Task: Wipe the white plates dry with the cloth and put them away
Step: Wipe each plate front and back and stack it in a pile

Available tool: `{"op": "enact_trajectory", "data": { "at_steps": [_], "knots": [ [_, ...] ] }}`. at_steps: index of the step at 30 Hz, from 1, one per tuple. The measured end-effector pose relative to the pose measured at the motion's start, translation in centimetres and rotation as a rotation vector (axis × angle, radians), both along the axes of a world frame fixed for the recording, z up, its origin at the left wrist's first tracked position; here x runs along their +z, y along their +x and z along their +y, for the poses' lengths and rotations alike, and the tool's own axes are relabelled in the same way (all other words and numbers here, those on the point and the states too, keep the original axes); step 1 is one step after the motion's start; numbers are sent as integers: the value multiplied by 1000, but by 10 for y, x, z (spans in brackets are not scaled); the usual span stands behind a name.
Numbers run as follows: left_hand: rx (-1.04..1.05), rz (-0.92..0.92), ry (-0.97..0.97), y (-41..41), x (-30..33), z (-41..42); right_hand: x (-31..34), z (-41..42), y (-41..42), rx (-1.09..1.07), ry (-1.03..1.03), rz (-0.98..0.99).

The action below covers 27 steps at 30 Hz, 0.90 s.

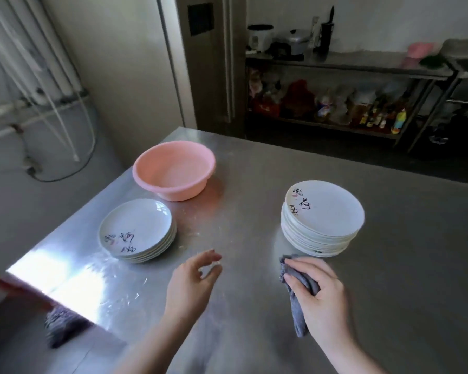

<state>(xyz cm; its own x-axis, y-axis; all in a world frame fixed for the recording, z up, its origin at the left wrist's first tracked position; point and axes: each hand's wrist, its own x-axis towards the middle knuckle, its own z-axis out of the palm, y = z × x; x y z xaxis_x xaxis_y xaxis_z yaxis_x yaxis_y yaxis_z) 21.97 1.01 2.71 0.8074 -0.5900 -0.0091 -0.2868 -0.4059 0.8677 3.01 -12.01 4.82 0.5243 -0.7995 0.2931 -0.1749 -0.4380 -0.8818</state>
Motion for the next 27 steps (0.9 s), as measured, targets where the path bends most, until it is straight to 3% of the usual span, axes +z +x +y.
{"op": "enact_trajectory", "data": {
  "at_steps": [11,21,27],
  "knots": [
    [252,-21,1,97,-3,104,-7,67,122,162,-55,85],
    [181,-122,269,252,-28,155,-23,133,252,37,30,127],
    [114,-32,313,285,-40,145,-23,150,271,-41,36,168]
  ]
}}
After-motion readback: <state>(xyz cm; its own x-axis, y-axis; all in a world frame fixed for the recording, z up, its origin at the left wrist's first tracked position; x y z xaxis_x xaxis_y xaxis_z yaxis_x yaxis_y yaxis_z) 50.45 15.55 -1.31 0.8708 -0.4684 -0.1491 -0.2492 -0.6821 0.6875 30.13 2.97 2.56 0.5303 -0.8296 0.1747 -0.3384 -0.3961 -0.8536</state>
